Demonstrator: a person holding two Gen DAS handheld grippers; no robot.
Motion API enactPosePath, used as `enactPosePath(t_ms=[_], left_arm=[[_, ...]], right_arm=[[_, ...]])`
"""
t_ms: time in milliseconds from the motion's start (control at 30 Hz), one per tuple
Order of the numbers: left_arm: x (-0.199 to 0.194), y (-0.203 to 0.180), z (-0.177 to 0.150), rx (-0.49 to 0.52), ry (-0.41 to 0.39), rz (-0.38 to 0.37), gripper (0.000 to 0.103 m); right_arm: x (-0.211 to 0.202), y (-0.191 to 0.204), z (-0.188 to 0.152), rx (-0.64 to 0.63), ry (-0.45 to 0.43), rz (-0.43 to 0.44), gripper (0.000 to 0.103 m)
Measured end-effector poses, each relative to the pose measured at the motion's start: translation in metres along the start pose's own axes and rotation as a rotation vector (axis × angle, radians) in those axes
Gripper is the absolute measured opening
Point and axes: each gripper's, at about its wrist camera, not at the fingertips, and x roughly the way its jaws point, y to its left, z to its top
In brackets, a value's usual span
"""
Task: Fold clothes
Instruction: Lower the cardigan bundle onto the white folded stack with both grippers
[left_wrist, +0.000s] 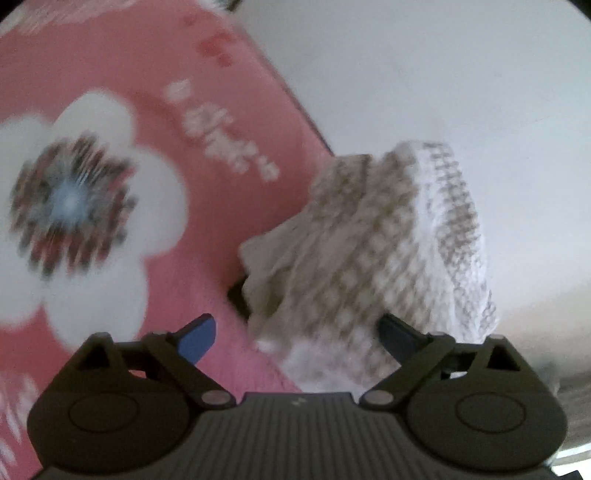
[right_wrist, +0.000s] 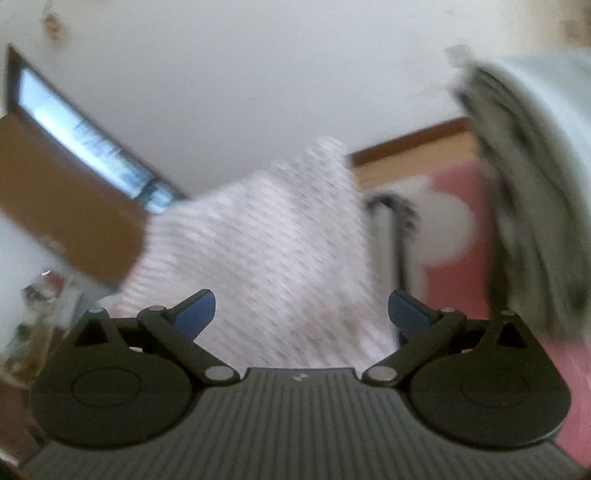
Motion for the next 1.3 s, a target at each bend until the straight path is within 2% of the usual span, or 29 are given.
enactPosePath(t_ms=[33,100,233,333,367,400,433,500,567,700,900,1000,1067,1100,1167,1233,1300], left_arm=[[0.005,-0.006,0.004,0.051,-0.014,0.008,0.103],[0.009,-0.015,0.010,0.126,-0.043,0.002,0.103],[0.012,-0.024,0.022,0.183,-0.073,-0.022,0.102],[0.011,-0.023,0.027,0.200,-0.098,-0.017,0.099],[0.011,-0.023,0.028,0.204,-0.097,-0.018,0.099],[0.011,-0.023,0.028,0.200,-0.097,-0.019,0.098],[0.011,-0.023,0.029,0.196,-0.096,-0.020,0.097],[0.011,-0.022,0.031,0.187,-0.092,-0.026,0.095],[0.011,-0.023,0.034,0.181,-0.086,-0.038,0.091],[0.020,-0.027,0.036,0.197,-0.076,-0.056,0.086],[0.033,-0.029,0.031,0.219,-0.064,-0.086,0.089],[0.024,-0.030,0.027,0.211,-0.086,-0.069,0.089],[0.012,-0.033,0.027,0.227,-0.113,-0.039,0.087],[0.006,-0.034,0.027,0.234,-0.127,-0.024,0.087],[-0.015,-0.050,0.029,0.330,-0.199,-0.003,0.087],[-0.029,-0.074,0.030,0.475,-0.260,-0.005,0.087],[-0.025,-0.105,0.033,0.638,-0.280,-0.028,0.087]], right_arm=[[0.001,-0.004,-0.010,0.002,-0.023,-0.019,0.101],[0.007,-0.015,-0.016,0.022,-0.075,0.003,0.101],[0.040,-0.042,-0.010,0.091,-0.055,0.151,0.096],[0.059,-0.044,-0.013,0.126,-0.026,0.234,0.088],[0.058,-0.043,-0.015,0.111,-0.029,0.241,0.083],[0.055,-0.042,-0.018,0.088,-0.029,0.244,0.073],[0.051,-0.042,-0.020,0.074,-0.028,0.242,0.068],[0.045,-0.043,-0.023,0.069,-0.017,0.251,0.062],[0.040,-0.038,-0.028,0.050,-0.006,0.248,0.060],[0.030,-0.026,-0.039,-0.002,0.010,0.235,0.059],[0.033,-0.037,-0.053,0.021,-0.006,0.219,0.061],[0.040,-0.053,-0.057,0.081,-0.001,0.242,0.070],[0.041,-0.059,-0.055,0.130,0.021,0.256,0.070],[0.036,-0.054,-0.052,0.114,0.030,0.239,0.070],[0.022,-0.042,-0.044,0.056,0.032,0.188,0.070],[0.002,-0.024,-0.035,-0.042,-0.035,0.132,0.070],[-0.012,0.000,-0.024,-0.168,-0.117,0.090,0.066]])
